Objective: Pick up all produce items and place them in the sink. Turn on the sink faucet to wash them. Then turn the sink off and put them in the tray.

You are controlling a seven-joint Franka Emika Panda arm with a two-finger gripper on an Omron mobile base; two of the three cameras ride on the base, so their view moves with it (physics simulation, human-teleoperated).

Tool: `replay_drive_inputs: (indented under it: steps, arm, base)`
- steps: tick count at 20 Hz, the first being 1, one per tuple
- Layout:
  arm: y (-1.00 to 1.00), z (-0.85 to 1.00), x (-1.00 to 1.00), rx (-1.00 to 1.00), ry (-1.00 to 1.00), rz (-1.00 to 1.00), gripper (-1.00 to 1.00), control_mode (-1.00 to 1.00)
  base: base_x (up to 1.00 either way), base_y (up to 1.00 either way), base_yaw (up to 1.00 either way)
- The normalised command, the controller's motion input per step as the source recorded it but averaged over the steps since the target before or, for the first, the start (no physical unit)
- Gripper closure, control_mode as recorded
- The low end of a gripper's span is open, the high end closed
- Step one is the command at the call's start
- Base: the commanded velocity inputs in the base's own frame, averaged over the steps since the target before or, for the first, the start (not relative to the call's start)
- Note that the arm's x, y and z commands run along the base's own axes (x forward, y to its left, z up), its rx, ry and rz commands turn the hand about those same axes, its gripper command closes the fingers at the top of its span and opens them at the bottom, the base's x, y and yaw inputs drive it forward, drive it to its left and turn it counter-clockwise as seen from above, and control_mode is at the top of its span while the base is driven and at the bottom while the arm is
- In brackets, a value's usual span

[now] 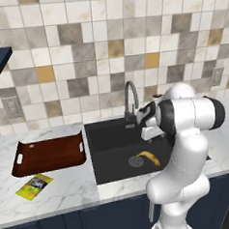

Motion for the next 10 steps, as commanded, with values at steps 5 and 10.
replay_drive_inputs:
  steps: [5,10]
  arm:
    - [0.00,0.49,-0.31,0.00,-0.04,0.03,-1.00,-1.00]
    - [0.00,0.41,-0.34,0.00,-0.07,0.02,-1.00,-1.00]
  base:
    - [0.00,0.00,0.00]
    - [0.00,0.00,0.00]
